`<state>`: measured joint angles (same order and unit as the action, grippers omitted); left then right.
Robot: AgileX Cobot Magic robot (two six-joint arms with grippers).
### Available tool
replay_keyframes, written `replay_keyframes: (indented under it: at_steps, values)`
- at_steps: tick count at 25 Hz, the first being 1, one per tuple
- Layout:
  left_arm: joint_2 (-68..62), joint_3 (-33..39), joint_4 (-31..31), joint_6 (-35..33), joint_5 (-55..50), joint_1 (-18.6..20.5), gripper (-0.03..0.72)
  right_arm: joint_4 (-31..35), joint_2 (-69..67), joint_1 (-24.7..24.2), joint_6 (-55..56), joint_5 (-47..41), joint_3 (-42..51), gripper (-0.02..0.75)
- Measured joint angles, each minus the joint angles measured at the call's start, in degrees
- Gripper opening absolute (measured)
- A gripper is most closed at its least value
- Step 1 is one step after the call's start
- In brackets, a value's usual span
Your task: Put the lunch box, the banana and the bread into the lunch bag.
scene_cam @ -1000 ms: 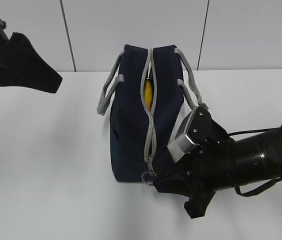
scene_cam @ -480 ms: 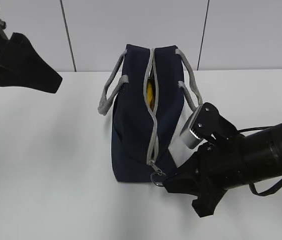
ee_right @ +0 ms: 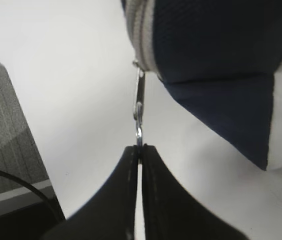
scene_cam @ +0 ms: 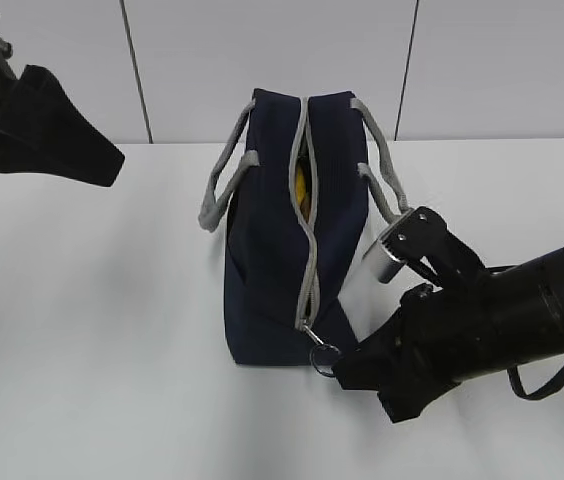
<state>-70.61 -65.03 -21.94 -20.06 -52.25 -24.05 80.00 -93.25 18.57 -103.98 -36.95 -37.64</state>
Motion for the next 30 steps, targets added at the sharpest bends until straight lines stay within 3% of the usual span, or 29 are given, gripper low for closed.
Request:
replay_keyframes:
  at_steps: [16,30]
  values:
    - [0.0,0.0,0.0,0.0,-0.85,0.0,0.361,6.03,1.81,0.0,6.02,-0.07,0.0,-0.016]
    - [0.0,0.0,0.0,0.0,-0.85,0.0,0.361,0.17,8.04,0.0,11.32,-0.07,0.0,-0.016]
